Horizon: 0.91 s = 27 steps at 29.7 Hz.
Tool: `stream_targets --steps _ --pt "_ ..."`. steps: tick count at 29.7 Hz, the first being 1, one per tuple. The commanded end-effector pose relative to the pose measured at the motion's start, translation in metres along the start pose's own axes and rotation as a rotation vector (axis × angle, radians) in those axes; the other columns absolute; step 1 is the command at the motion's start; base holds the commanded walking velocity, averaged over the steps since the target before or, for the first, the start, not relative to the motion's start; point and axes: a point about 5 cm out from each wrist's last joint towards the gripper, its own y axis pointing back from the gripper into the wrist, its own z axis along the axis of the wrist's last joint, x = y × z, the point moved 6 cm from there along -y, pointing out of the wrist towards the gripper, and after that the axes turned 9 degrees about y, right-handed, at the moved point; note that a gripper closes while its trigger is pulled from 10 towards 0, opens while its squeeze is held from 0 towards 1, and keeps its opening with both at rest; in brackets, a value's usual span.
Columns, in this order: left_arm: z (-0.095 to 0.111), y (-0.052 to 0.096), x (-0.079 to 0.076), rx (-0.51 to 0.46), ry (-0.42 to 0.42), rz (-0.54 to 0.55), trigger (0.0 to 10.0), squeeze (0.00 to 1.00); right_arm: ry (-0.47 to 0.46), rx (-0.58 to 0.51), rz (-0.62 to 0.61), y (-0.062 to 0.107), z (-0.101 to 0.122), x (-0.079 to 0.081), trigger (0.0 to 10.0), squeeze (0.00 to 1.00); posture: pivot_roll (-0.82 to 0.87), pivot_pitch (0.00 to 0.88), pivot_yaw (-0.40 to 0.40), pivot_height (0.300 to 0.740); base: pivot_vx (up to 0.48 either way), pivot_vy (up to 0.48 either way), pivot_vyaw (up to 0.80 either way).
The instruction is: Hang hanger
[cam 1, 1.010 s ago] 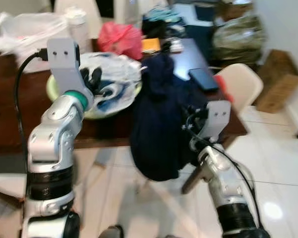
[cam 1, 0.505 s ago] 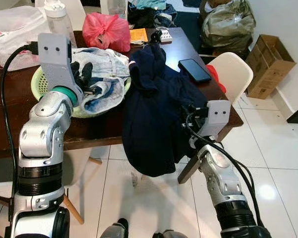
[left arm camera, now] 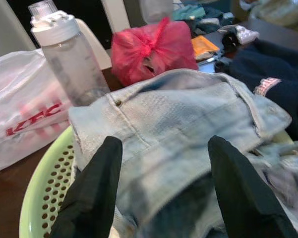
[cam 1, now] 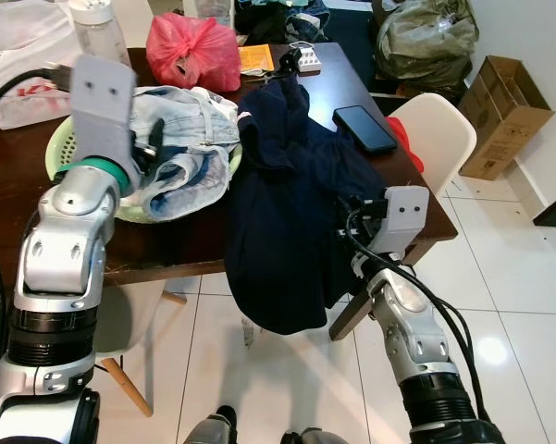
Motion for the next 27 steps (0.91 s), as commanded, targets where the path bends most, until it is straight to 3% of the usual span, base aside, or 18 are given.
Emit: stream_targets --steps 1,3,4,7,10,16,21,24,27 --pt "-0.004 0.004 -0.006 0.022 -0.035 -0.026 10.0 0.98 -0.007 0.017 -0.003 0.002 -0.006 -0.001 10.0 0.0 0.08 0.023 -0.019 0.74 0.0 0.0 0.0" --pt "-0.007 0.006 -0.009 0.038 -0.068 -0.04 10.0 0.98 -0.007 0.017 -0.004 0.002 -0.006 -0.001 10.0 0.0 0.08 0.023 -0.019 0.74 0.0 0.0 0.0" --pt "-0.009 0.007 -0.008 0.046 -0.079 -0.037 10.0 0.0 -0.007 0.017 -0.004 0.002 -0.006 -0.001 10.0 0.0 0.08 0.025 -0.018 0.74 0.0 0.0 0.0" --pt "-0.014 0.009 -0.004 0.072 -0.109 -0.014 10.0 0.0 -0.006 0.017 -0.004 0.002 -0.006 -0.002 10.0 0.0 0.08 0.029 -0.019 0.74 0.0 0.0 0.0" --pt "-0.034 0.02 0.021 0.184 -0.23 0.084 10.0 0.0 -0.006 0.02 -0.003 0.003 -0.007 -0.002 10.0 0.0 0.08 0.033 -0.021 0.74 0.0 0.0 0.0" --pt "-0.043 0.024 0.039 0.226 -0.304 0.142 10.0 0.0 -0.006 0.022 0.001 0.003 -0.007 -0.001 10.0 0.0 0.08 0.036 -0.026 0.74 0.0 0.0 0.0" --pt "-0.039 0.02 0.045 0.164 -0.413 0.161 10.0 0.0 -0.006 0.021 0.001 0.002 -0.006 -0.001 10.0 0.0 0.08 0.039 -0.027 0.74 0.0 0.0 0.0" --pt "-0.033 0.015 0.04 0.105 -0.468 0.142 10.0 0.0 -0.005 0.021 0.0 0.002 -0.006 -0.002 10.0 0.0 0.08 0.04 -0.026 0.74 0.0 0.0 0.0" --pt "-0.035 0.015 0.035 0.109 -0.456 0.124 10.0 0.0 -0.004 0.021 -0.001 0.003 -0.007 -0.003 10.0 0.0 0.08 0.042 -0.023 0.74 0.0 0.0 0.0"
